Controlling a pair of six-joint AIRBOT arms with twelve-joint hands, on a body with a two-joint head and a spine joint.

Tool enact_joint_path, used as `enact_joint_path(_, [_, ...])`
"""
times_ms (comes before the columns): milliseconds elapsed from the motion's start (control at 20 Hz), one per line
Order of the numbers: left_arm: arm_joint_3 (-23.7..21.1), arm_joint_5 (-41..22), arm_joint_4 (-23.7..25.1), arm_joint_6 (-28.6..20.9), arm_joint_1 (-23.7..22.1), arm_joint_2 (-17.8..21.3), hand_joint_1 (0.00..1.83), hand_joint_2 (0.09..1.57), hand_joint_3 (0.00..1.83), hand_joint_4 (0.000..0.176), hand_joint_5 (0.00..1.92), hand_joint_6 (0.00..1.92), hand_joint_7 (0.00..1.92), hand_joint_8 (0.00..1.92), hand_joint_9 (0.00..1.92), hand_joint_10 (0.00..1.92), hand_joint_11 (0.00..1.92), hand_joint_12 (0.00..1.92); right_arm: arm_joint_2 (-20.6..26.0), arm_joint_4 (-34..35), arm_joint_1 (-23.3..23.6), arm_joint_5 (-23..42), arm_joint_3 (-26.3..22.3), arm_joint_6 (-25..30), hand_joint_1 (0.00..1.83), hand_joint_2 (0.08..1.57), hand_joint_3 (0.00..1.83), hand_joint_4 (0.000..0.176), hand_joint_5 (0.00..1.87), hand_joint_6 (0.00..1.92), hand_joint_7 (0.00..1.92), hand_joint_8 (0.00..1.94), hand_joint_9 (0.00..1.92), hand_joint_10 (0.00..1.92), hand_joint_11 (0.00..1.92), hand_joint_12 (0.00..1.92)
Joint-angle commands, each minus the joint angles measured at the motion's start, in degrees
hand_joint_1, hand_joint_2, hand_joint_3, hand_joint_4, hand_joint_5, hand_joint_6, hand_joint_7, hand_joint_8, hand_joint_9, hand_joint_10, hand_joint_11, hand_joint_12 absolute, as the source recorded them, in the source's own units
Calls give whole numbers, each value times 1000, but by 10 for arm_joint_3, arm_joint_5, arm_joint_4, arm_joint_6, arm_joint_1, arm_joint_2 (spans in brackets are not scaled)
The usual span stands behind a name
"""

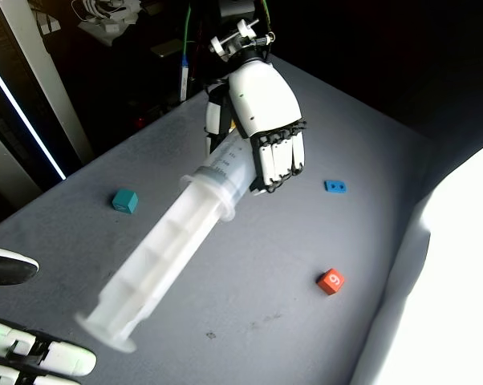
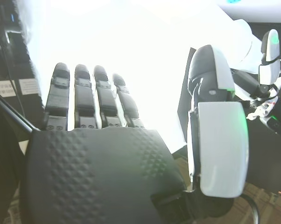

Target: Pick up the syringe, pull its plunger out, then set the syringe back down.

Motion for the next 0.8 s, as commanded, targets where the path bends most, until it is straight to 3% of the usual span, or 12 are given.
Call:
enact_joint_path(0, [0, -20, 29, -12, -1, 6, 1316, 1267, 0, 0, 679, 1312, 672, 1563, 643, 1592, 451, 1677, 3, -7, 6, 72, 2, 3, 670, 1079, 17, 0, 26, 6, 76, 7, 69, 11, 23, 15])
enact_joint_path(50, [-1, -24, 31, -14, 2, 8, 1316, 1267, 0, 0, 679, 1312, 672, 1563, 643, 1592, 451, 1677, 3, -7, 6, 72, 2, 3, 670, 1079, 17, 0, 26, 6, 76, 7, 69, 11, 23, 15])
enact_joint_path(100, [-2, -31, 49, -36, 13, 10, 1174, 1281, 3, 0, 696, 1322, 672, 1613, 618, 1483, 455, 1675, 3, -7, 6, 72, 2, 3, 672, 1076, 15, 0, 35, 9, 95, 13, 89, 17, 43, 26])
enact_joint_path(150, [-2, -41, 90, -79, 27, 10, 1125, 1303, 4, 0, 669, 1376, 645, 1656, 593, 1465, 436, 1701, 3, -8, 6, 72, 2, 3, 670, 1092, 19, 0, 21, 4, 84, 6, 79, 10, 25, 24])
enact_joint_path(200, [-1, -55, 127, -129, 47, 10, 1280, 1280, 4, 0, 660, 1361, 659, 1594, 621, 1585, 434, 1700, 2, -11, 6, 72, 2, 4, 677, 1092, 18, 0, 28, 6, 99, 10, 91, 13, 33, 31])
enact_joint_path(300, [0, -69, 145, -154, 67, 9, 1318, 1278, 0, 0, 660, 1365, 657, 1572, 625, 1622, 429, 1705, 1, -19, 6, 74, 1, 5, 697, 1099, 1, 0, 55, 0, 125, 12, 128, 0, 0, 203])
enact_joint_path(350, [1, -76, 153, -165, 76, 7, 1319, 1277, 0, 0, 661, 1366, 659, 1568, 626, 1620, 430, 1702, 1, -19, 6, 74, 1, 6, 697, 1099, 1, 0, 53, 0, 124, 10, 128, 0, 0, 209])
enact_joint_path(400, [3, -76, 155, -171, 84, 6, 1172, 1294, 3, 0, 672, 1348, 656, 1650, 588, 1538, 424, 1718, 1, -19, 6, 74, 1, 6, 722, 1092, 0, 0, 43, 1, 122, 6, 122, 0, 0, 167])
enact_joint_path(500, [8, -80, 166, -191, 99, 2, 1310, 1284, 1, 0, 645, 1392, 649, 1581, 616, 1632, 426, 1711, 1, -19, 6, 74, 1, 6, 724, 1092, 0, 0, 42, 1, 127, 4, 125, 1, 0, 207])
enact_joint_path(750, [14, -98, 195, -241, 137, -14, 1322, 1268, 0, 0, 690, 1326, 661, 1562, 638, 1597, 437, 1678, 0, -19, 6, 74, 1, 6, 715, 1102, 2, 0, 68, 3, 142, 1, 135, 2, 0, 260])
